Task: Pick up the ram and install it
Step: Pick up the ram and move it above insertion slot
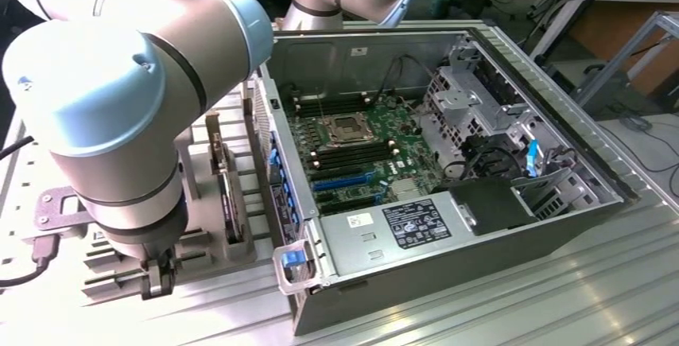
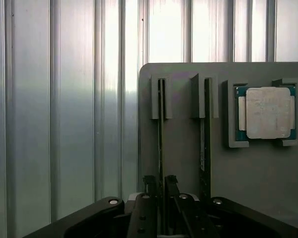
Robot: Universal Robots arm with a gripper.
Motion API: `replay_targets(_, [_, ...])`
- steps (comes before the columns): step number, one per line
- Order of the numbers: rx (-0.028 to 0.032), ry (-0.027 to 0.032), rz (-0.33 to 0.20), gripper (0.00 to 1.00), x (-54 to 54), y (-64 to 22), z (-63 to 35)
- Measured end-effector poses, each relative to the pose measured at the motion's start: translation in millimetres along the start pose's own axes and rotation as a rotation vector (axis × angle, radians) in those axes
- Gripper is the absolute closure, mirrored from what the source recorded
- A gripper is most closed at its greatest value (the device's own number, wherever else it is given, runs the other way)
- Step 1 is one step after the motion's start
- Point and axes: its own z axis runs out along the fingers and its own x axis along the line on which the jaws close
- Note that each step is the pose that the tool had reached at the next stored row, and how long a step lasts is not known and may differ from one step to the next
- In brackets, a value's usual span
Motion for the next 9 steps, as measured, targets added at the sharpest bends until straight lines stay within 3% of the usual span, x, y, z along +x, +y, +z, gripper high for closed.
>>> replay_targets(4, [0.0000, 0.0002, 0.000, 0.79, -2.8, 0.4, -7.7])
replay_targets(9, [0.0004, 0.0003, 0.000, 0.79, -2.7, 0.2, -2.3])
